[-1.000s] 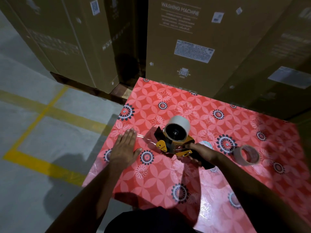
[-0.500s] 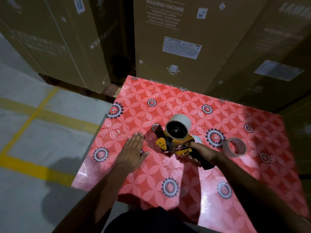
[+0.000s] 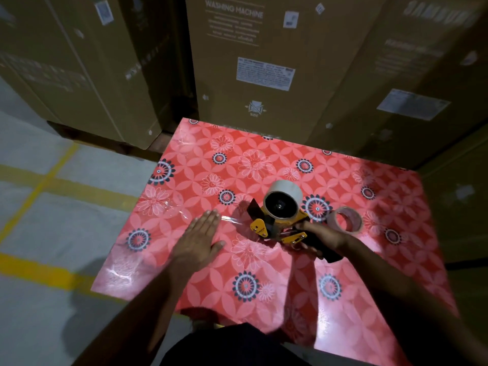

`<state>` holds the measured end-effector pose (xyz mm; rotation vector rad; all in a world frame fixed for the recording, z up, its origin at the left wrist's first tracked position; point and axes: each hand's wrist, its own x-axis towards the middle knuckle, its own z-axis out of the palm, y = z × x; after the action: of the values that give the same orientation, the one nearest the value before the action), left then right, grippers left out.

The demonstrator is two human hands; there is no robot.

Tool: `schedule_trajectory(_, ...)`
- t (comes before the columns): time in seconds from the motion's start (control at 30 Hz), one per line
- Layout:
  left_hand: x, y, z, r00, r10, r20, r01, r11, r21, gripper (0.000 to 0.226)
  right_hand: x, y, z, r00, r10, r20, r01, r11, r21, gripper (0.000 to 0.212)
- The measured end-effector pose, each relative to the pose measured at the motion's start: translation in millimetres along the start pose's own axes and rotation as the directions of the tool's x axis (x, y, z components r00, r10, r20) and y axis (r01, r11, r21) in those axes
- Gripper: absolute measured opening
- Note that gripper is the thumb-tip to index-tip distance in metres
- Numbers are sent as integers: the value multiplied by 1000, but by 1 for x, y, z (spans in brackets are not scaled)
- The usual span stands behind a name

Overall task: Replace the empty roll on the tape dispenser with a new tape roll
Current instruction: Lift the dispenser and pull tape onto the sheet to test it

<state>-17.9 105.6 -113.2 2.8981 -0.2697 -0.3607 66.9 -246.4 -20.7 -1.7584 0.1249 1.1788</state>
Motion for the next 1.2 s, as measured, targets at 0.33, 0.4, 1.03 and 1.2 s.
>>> schedule_trajectory(0.33, 8, 43, 6, 1000, 17, 26, -19, 999, 46, 83, -16, 22, -16, 999, 30, -25, -29, 998, 51, 56)
schedule_trajectory(0.4, 7, 47, 6, 999, -21, 47, 18, 997, 73, 86, -25, 30, -26, 999, 35, -41, -34, 999, 22, 57)
schedule_trajectory(1.03, 13, 102, 8, 978, 143, 153, -162, 979, 125, 85, -30, 41, -27, 982, -118, -147, 127, 991, 52, 51)
schedule_trajectory(1.2, 14, 48, -10, 996, -38, 78, 35, 999, 41, 103, -43, 16, -16, 915, -284, -288, 151, 900, -409, 81)
